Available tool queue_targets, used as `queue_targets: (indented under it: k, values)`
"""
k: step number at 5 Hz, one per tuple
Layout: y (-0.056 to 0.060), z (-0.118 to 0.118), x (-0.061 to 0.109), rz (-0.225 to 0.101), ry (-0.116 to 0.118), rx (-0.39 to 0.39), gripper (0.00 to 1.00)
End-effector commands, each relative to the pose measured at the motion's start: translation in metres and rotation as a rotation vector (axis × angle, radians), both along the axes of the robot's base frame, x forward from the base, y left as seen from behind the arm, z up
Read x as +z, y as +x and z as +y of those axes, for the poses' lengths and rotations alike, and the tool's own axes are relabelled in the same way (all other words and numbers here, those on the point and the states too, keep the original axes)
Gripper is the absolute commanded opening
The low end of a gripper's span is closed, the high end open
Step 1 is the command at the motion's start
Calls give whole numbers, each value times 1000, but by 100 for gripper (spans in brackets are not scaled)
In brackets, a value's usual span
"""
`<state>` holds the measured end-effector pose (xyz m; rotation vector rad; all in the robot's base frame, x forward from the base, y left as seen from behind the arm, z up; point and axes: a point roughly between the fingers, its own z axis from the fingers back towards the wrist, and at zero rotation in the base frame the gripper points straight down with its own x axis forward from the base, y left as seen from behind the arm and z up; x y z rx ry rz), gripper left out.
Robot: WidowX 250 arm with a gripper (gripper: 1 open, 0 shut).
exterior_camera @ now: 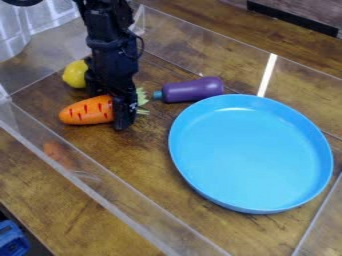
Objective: Move the carrot to the right side
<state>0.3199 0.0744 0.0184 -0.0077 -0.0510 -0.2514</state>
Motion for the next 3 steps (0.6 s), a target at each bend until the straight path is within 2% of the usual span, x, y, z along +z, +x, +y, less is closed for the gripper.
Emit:
queue_targets:
  k: [1, 3]
  values:
    - [-3, 18, 11, -47, -2, 120, 0]
    - [-14, 11, 11, -53, -15, 114, 0]
